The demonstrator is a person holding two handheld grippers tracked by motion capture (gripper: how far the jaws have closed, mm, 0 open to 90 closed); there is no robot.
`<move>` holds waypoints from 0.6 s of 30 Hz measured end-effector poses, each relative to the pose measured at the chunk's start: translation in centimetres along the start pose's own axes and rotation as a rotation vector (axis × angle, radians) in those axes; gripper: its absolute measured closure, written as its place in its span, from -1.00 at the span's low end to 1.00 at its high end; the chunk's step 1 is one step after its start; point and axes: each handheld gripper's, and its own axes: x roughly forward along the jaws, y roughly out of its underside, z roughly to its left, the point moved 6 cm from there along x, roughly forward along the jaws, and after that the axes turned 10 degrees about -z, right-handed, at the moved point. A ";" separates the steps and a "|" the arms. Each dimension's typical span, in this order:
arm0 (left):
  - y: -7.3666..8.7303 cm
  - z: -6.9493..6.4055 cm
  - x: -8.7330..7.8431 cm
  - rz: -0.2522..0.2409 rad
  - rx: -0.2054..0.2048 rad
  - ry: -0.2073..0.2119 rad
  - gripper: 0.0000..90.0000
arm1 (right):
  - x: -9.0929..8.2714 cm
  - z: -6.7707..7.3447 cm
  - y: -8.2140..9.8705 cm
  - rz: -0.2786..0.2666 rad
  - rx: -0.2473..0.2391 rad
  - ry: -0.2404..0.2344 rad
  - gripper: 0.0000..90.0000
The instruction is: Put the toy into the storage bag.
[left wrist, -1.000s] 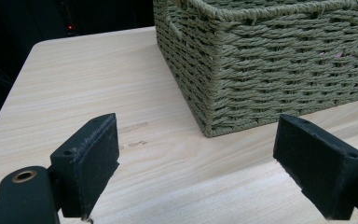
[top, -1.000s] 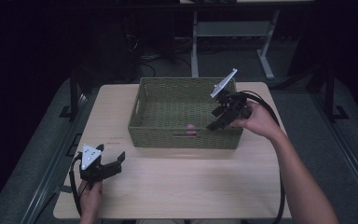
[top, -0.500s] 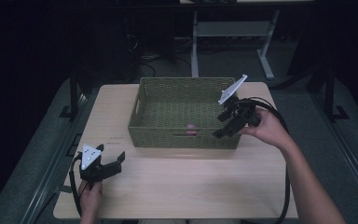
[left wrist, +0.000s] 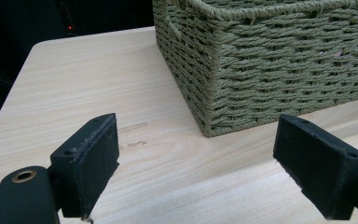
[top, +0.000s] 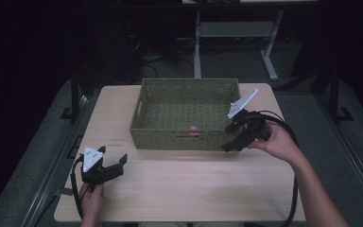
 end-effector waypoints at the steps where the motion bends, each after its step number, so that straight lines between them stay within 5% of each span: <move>1: 0.0 0.0 0.0 0.000 -0.003 -0.001 -0.70 | 0.0 0.1 0.2 0.000 0.004 -0.003 -0.47; 18: 0.0 0.0 0.0 0.000 0.000 -0.001 -0.70 | 1.2 2.3 3.6 0.023 -0.006 0.002 -0.46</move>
